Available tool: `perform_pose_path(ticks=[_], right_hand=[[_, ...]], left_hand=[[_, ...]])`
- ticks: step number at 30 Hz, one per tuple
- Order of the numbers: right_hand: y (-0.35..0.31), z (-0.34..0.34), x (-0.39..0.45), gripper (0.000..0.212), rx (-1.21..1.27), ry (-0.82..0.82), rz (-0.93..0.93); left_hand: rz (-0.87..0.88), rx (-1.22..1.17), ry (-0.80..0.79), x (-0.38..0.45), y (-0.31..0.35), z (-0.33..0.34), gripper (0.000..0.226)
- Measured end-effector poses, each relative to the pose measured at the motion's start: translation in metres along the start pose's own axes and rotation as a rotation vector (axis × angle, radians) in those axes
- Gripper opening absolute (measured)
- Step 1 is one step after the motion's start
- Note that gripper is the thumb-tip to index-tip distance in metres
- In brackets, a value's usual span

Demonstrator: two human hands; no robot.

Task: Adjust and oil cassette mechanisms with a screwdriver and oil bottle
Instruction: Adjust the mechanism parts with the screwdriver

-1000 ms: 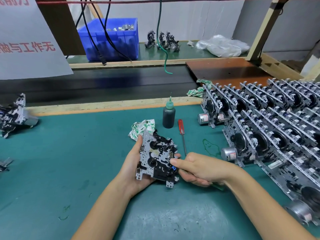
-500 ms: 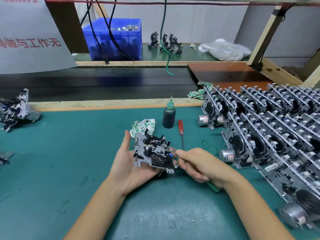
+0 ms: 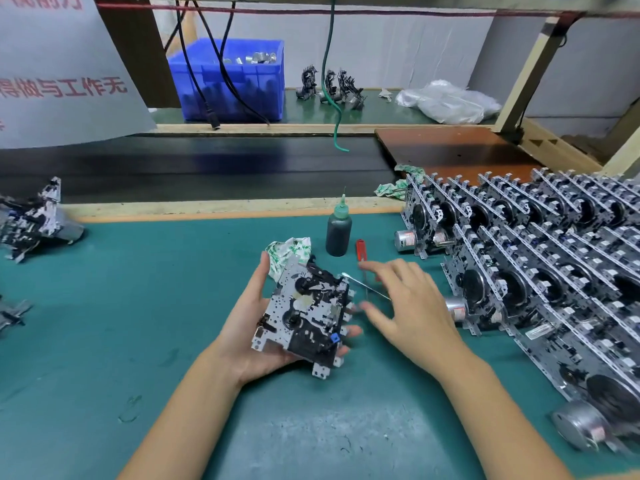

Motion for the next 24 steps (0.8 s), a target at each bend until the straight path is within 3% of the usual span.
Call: perform_pose_path(ticks=[2,5,9,12,14,15,17,20,22,24], right_hand=[[-0.013,0.005,-0.004,0.061,-0.004,-0.122,-0.171],[-0.026,0.004,-0.017,0.058,-0.108,-0.162,-0.328],[-0.031,-0.009,-0.036,0.057,-0.153,-0.061,-0.410],[-0.030,-0.022,-0.046,0.054,-0.155,0.092,-0.393],[-0.028,-0.020,-0.051,0.053,-0.158,0.135,-0.362],[-0.027,-0.016,-0.053,0.054,-0.162,0.128,-0.349],[-0.024,-0.010,-0.054,0.055,-0.178,0.107,-0.331],[-0.023,-0.011,-0.054,0.052,-0.139,0.113,-0.289],[-0.023,-0.013,-0.053,0.049,-0.109,0.140,-0.259],[-0.025,-0.012,-0.053,0.049,-0.108,0.148,-0.250]], left_hand=[[-0.044,0.114,0.049,-0.004,-0.004,-0.004,0.094],[-0.117,0.238,0.151,-0.008,-0.008,-0.018,0.091],[-0.151,0.292,0.194,-0.008,-0.010,-0.028,0.096],[-0.118,0.183,0.096,-0.010,-0.004,-0.017,0.110],[-0.069,0.205,0.124,-0.012,0.003,-0.012,0.099],[-0.029,0.287,0.219,-0.013,0.008,-0.017,0.087],[0.097,0.605,0.472,-0.024,0.026,-0.027,0.072],[0.346,1.200,0.909,-0.064,0.062,-0.026,0.075],[0.245,1.716,0.977,-0.075,0.056,-0.014,0.077],[0.181,2.012,0.886,-0.075,0.035,-0.005,0.077]])
Point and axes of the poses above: each hand's wrist, its own x-axis towards the middle knuckle, its own z-axis out of the palm, y = z × x, the point moved 10 cm from there along x, towards the middle knuckle, and after that the axes turned 1 degree about x, right-handed, at the moved point
